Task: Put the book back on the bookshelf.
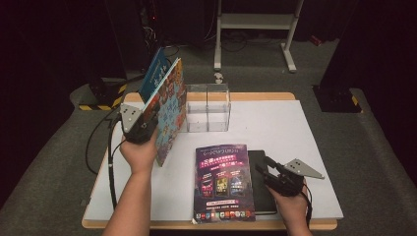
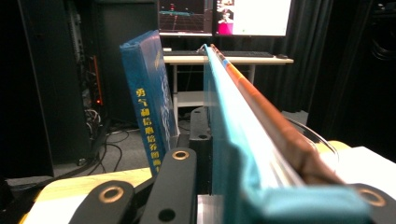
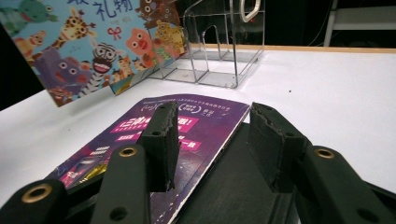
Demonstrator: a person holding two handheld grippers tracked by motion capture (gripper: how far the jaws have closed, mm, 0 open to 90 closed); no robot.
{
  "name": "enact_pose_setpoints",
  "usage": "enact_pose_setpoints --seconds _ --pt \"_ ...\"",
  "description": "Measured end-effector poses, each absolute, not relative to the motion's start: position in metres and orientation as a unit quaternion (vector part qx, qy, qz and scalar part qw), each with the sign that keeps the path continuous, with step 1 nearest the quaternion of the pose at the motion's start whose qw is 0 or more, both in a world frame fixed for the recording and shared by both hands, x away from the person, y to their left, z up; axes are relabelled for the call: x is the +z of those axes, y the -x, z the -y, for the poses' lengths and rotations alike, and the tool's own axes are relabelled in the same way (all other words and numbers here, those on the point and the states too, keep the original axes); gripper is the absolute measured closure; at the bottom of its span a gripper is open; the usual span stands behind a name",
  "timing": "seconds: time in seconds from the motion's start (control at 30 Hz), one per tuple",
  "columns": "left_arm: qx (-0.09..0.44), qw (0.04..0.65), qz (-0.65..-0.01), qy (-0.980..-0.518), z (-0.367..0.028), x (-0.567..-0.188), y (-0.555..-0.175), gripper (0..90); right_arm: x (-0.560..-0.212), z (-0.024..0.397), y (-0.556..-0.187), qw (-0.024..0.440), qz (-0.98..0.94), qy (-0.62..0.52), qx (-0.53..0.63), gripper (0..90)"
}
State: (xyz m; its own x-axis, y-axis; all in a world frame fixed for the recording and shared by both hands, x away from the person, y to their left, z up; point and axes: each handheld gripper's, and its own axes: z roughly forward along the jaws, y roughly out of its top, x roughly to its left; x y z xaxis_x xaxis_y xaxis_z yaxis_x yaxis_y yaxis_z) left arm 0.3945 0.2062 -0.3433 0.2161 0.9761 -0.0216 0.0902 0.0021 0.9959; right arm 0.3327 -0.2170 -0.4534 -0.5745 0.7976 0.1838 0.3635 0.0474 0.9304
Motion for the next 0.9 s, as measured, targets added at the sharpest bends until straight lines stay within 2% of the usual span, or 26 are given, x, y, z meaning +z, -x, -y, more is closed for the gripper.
enact_pose_setpoints --seconds 0.47,0.9 --pt "0.441 0.507 -0.478 -0.565 -0.182 -0.357 -0.417 80.7 -0.454 0.216 -0.332 0.19 -0.695 -0.415 0.555 52.6" --pt "0.441 0.51 -0.476 -0.565 -0.186 -0.369 -0.407 79.6 -0.456 0.212 -0.331 0.187 -0.701 -0.412 0.552 52.3"
